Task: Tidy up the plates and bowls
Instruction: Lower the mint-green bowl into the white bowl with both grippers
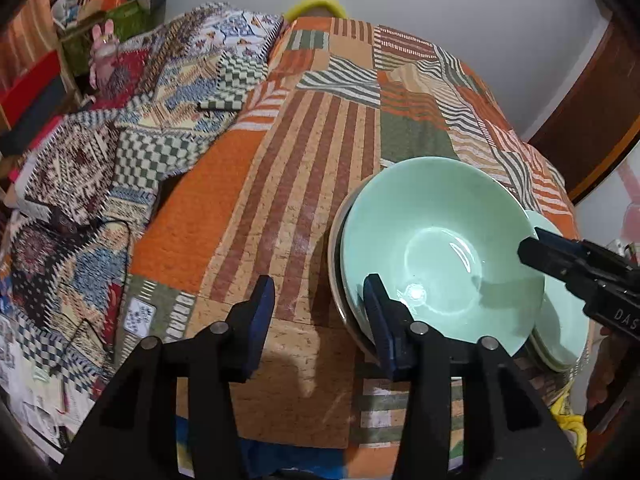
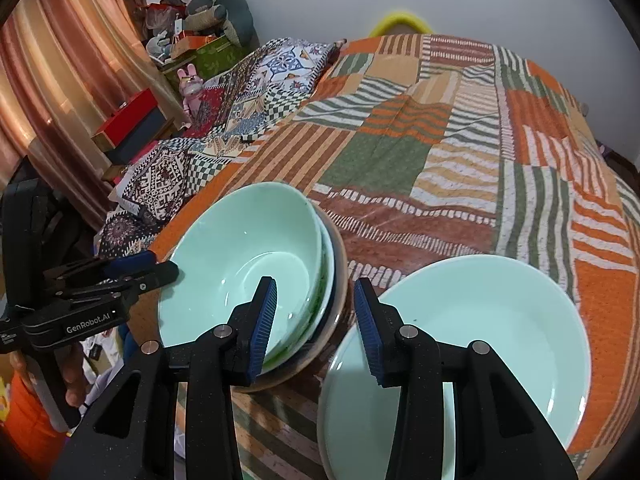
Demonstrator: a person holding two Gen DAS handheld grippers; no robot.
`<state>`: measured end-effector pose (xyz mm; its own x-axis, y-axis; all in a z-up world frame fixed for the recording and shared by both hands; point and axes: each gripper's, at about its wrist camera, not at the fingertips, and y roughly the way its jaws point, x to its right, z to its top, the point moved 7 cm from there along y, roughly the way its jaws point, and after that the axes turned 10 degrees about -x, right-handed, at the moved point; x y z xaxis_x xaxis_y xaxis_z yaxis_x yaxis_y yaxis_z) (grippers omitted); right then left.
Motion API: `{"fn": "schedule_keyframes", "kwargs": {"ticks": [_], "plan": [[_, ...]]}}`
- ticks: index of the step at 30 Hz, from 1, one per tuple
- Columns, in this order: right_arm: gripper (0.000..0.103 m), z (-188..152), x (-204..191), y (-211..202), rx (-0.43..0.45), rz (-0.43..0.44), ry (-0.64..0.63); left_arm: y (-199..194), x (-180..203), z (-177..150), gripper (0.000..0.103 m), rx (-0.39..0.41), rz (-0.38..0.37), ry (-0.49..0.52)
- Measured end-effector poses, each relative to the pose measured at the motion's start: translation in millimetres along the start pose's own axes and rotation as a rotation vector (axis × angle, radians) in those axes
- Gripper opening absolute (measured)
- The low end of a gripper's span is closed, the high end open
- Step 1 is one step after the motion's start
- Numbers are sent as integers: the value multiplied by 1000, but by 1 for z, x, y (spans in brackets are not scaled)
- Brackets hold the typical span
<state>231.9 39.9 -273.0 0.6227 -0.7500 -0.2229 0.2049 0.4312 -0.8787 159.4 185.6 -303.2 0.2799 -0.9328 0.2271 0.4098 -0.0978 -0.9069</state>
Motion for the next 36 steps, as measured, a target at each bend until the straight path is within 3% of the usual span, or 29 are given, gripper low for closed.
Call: {"fn": "schedule_keyframes", "kwargs": {"ticks": [15, 20, 22, 25, 36], "plan": [[38, 0, 9, 26, -71, 65, 41, 27, 4, 1, 49, -57, -82, -4], [36, -2, 6, 27, -74, 86, 34, 30, 7, 0, 39, -72, -135, -9], [35, -2, 5, 28, -72, 80, 35, 29, 12, 0, 25, -80, -174, -4], [34, -3, 5, 28, -75, 66, 34, 28, 17, -1, 25, -76, -129, 14], [32, -1, 6, 23, -76, 59, 63, 21, 22, -1, 24, -59, -79, 16]]}}
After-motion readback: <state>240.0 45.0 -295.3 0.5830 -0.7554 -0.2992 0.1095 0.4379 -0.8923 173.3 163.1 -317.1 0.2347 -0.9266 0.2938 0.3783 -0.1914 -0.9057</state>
